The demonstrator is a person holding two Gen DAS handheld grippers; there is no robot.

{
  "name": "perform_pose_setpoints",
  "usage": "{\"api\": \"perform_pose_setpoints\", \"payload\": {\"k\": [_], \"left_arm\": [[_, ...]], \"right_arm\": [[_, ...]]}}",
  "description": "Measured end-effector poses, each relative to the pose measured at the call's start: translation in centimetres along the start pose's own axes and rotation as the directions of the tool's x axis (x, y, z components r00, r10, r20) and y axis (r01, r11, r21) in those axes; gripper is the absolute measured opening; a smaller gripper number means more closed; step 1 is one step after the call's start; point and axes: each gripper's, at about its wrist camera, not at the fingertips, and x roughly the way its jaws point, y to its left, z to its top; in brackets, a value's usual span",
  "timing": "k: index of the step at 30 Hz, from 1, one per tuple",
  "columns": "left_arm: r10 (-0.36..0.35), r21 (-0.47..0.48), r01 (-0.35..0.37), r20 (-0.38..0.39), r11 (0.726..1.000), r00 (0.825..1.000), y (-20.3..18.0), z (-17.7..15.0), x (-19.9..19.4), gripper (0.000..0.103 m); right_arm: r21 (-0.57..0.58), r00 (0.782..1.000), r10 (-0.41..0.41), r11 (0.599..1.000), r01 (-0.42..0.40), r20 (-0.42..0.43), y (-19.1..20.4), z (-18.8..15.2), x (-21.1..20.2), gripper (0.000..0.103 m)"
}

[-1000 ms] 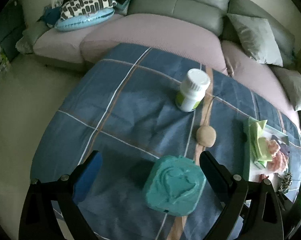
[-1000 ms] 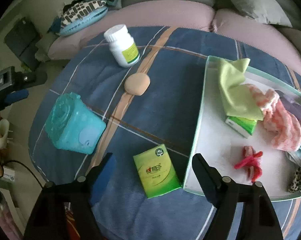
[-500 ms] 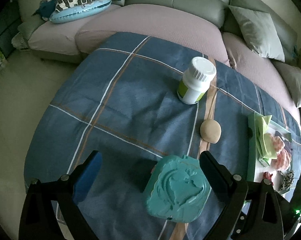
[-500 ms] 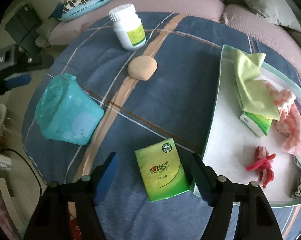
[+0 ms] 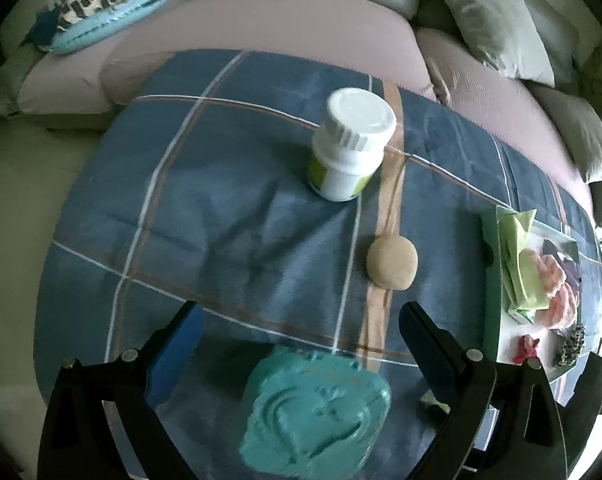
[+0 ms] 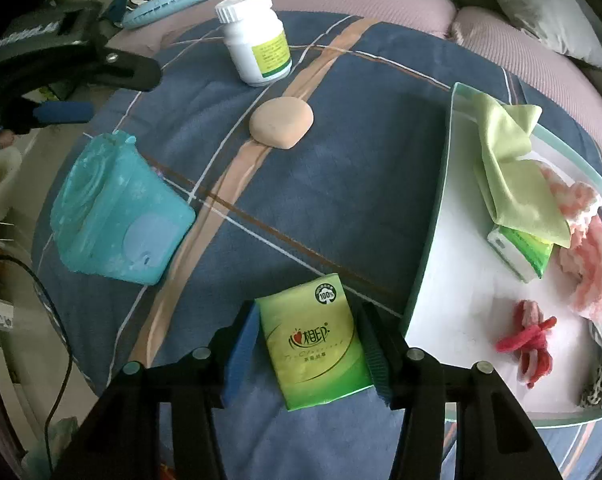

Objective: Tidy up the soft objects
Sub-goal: 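Move both tools back toward the beige sponge and green tissue pack, then close the left tool on the beige sponge while the right tool grasps the tissue pack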

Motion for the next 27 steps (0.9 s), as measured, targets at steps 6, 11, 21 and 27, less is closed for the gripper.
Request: {"api": "perform_pose_setpoints", "payload": {"k": [6,11,21,27], "left_arm": [[0.019,0.058,-0.017,-0.041,0.998,0.999,-2.0,1.3,1.3,0.098],[0.016,0.098,-0.009,-0.079,0.995,0.997,-3.2,2.2,2.4,0.098],[0.027,0.163,0.002,-0.171,0.987,0.985,-6.0,3.5,5.1,0.093],[0.023,0.15,0.009,-0.213,0.989,0.977,-6.8,3.8,6.6,0.091]], "right_arm": [[0.012,1.0,0.001,1.0,-0.001,0.012,-0.5,0.8,0.0,0.053],[0.029,1.0,0.011,1.0,-0.012,0.027,-1.0,1.4,-0.2,0.053],[0.054,0.996,0.038,0.998,-0.043,0.076,-1.9,3.5,-1.1,0.033],[0.054,0.997,0.038,0.998,-0.041,0.068,-2.2,4.0,-0.7,0.033]]}}
